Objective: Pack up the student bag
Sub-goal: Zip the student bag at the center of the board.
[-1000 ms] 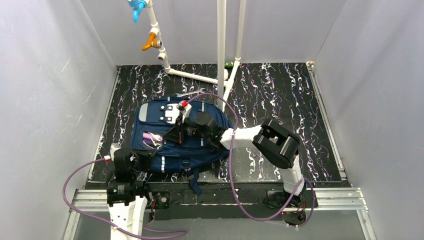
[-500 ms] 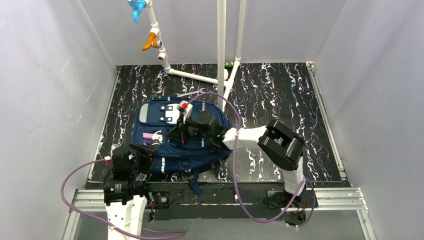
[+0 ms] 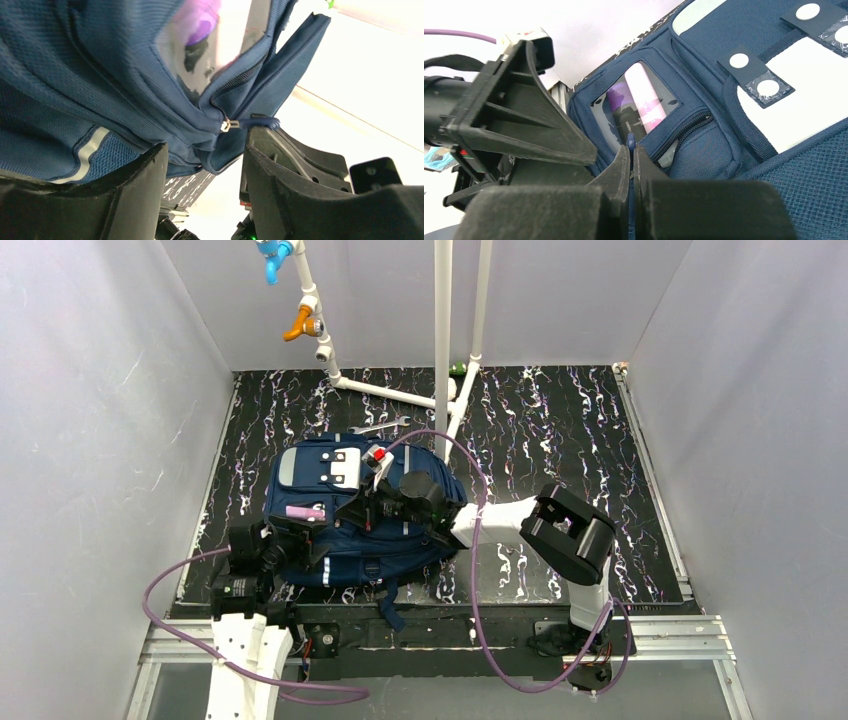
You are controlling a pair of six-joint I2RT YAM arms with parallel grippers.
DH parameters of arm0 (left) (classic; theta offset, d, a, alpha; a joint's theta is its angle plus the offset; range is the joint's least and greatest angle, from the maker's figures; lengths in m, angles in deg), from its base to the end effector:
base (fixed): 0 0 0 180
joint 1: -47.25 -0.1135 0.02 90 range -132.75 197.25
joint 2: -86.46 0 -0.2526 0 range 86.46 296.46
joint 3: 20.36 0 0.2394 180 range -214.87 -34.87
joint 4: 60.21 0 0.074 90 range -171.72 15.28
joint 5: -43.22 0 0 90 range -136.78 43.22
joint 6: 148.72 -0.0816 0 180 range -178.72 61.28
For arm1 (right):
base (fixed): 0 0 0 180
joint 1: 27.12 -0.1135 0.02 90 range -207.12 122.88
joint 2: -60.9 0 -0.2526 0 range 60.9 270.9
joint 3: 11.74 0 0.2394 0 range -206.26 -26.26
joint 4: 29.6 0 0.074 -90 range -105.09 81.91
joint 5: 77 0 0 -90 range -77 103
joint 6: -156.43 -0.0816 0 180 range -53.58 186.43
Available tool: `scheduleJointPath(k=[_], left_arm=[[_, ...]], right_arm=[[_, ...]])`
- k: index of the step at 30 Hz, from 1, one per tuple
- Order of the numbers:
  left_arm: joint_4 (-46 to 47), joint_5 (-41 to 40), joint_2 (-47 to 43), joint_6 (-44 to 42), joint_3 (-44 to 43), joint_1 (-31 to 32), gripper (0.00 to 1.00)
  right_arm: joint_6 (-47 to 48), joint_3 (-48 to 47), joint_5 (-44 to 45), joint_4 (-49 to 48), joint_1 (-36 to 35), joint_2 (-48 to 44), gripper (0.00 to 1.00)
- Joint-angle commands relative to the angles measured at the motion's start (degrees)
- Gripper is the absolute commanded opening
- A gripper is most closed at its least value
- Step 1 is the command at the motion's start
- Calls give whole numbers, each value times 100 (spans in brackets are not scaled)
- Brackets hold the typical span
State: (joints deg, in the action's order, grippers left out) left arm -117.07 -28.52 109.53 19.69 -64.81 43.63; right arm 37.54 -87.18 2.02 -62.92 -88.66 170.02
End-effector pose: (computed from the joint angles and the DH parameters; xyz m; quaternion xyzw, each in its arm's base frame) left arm 0.1352 -0.0171 0.2118 -0.5211 0.7099 -0.3867 0.2736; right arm 0.2037 0.4083 0.2184 -0.2632 0.6586 0.5458 0.4461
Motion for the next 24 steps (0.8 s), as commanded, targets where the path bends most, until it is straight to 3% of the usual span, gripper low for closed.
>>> scheduleJointPath(k=[1,10,14,19,24], left_arm=[[186,-79,56,255,189,6,54],[594,-544,273,-141,551,5,37],[723,-499,391,-324,709,5,17],[504,-652,233,-480,771,5,0],[109,-675,-103,-827,806,2,0]], right_arm=[[-57,76,352,-480,25,-254,1],[-140,201,261,-655,-41,-317,1],[-183,161,199,-637,-76,-288,1],[-180,115,135,-596,-78,-282,1],[-354,-59,390,-387,109,-197,1]])
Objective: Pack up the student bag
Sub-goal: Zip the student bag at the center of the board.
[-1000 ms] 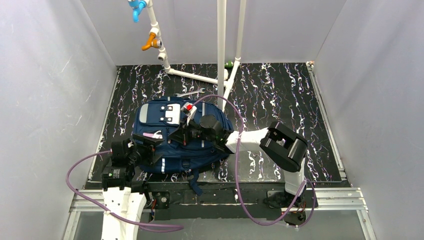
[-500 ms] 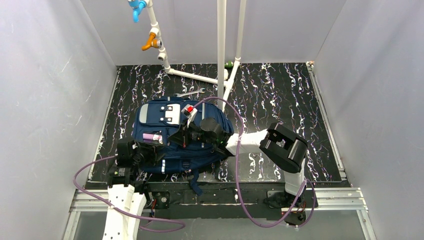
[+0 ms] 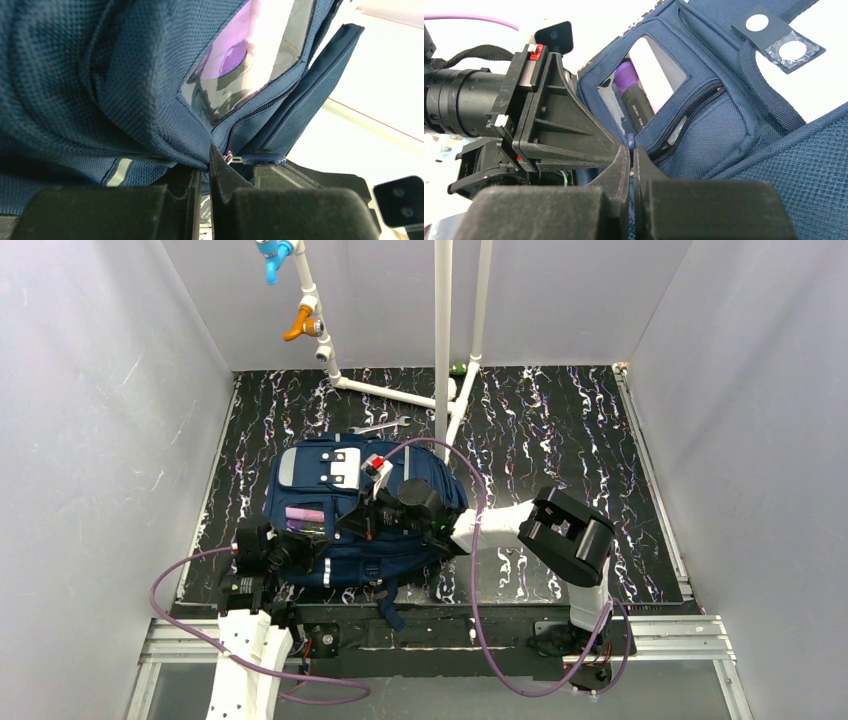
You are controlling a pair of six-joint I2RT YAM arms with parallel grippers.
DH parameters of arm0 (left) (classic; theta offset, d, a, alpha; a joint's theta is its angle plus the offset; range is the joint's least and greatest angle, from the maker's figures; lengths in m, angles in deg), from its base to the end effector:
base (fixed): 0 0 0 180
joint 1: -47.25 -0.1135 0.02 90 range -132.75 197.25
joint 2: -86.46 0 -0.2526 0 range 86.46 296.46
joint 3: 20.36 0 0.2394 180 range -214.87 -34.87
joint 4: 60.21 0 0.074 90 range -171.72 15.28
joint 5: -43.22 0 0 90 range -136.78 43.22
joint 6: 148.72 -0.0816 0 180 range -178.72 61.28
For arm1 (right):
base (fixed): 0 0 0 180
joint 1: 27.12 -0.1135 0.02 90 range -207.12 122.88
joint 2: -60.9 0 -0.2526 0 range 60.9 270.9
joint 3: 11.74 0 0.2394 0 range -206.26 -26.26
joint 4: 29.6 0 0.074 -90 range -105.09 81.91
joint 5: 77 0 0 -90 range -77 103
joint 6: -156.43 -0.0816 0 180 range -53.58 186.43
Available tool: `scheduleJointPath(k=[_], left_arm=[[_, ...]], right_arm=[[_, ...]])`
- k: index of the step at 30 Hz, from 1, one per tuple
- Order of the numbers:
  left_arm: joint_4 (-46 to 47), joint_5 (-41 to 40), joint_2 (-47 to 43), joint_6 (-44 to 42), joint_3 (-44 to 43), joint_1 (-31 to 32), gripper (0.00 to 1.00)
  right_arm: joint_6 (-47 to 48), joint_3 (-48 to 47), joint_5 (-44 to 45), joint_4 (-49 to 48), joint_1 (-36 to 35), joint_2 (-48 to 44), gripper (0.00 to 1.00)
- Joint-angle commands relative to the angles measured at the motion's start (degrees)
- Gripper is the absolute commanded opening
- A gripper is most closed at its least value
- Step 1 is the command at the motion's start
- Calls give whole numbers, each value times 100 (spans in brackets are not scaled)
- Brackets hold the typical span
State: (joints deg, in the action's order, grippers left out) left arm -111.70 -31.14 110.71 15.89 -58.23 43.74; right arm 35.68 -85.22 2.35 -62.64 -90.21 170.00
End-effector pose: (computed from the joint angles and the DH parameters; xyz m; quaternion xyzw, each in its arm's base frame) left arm 0.1439 -0.0132 0.1800 -0.5144 0.7287 -0.3525 0.2831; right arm 0.1908 0.4093 0.2058 -0.2620 0.6734 0.5484 0.4209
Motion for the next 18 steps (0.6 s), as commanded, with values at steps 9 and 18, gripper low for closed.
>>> scheduleJointPath(k=[9,18], left_arm=[[-1333,-562,-1868,-623,461,-6,0],[-1169,-704,-1108,-995,-83,-1,17]], right_arm=[[-729,-1535,171,-590,947,877,1],[99,-2707,-40,1290,1137,1175,1]])
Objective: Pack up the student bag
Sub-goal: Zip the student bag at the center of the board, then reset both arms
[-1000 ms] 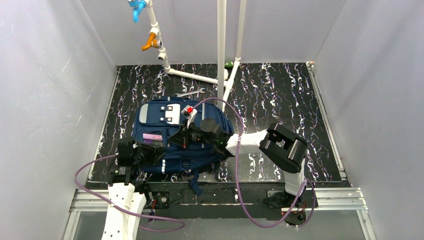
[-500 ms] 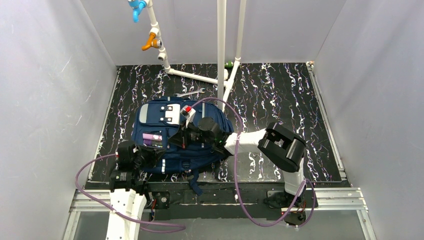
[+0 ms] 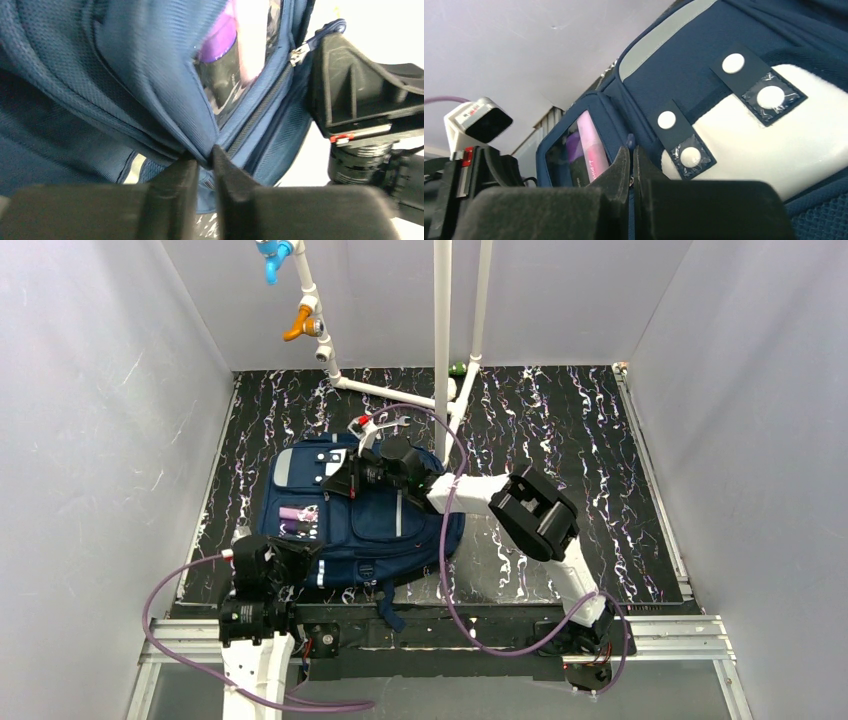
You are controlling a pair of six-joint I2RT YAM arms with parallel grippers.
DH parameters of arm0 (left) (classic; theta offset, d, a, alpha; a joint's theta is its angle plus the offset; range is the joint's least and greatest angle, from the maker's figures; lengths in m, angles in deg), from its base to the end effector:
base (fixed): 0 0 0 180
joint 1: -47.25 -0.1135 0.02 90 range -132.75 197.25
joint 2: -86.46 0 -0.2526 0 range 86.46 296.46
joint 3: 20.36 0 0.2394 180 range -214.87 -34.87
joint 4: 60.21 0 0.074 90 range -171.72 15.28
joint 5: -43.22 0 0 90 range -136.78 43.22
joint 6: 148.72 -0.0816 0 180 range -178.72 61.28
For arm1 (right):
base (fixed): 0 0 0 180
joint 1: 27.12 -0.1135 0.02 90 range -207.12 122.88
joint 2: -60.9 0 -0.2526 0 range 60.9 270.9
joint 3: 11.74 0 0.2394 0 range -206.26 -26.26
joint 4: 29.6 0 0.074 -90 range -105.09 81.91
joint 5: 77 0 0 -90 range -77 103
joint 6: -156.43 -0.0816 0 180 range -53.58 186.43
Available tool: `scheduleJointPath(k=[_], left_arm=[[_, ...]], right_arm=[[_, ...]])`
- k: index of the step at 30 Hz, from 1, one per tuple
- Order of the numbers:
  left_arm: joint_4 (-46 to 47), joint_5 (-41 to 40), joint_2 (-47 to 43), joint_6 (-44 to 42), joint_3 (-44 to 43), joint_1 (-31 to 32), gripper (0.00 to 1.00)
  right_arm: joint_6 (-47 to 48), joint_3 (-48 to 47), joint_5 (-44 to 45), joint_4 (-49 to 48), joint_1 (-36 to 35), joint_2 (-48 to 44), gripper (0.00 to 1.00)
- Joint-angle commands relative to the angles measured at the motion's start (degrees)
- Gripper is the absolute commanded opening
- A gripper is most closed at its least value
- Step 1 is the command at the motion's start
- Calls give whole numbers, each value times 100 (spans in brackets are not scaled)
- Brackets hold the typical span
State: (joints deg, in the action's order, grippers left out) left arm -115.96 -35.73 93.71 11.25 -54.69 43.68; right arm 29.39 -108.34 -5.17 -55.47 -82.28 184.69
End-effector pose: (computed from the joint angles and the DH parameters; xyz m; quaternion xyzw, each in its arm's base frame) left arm 0.1185 -0.0083 0.1804 -0.4732 0.7152 -0.3473 0.3794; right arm 0.2790 0.4454 0.2105 -0.2202 0.6800 0.5756 0.3972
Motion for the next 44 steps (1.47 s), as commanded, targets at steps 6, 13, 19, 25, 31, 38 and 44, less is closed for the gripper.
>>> scheduleJointPath(k=[6,13,19,25,31,38,44], left_arm=[[-1231,-192,1258,-850,-1467,0,65],[-1965,-324,1901,-2301,-3202,8,72],[-1617,-208,2291,-3859,-4942,260,73],[-1073,88,2601,-4938,-6024,916,86],[-825,14,2730,-5420,-6516,1422,92],[-821,-226,2768,-5624,-6682,1626,93],[-870,-279,2794,-5718,-6678,1759,94]], right_arm=[[2499,-332,1416,3751,128,-1923,8],[3466,-29,3435,6452,134,-3904,98],[3185,486,4959,7028,136,-6242,98],[2710,537,6403,7279,134,-7603,98],[2629,-271,7361,7863,132,-7843,98],[2563,-526,7642,8057,137,-7932,98],[2376,-513,7822,8233,137,-7755,98]])
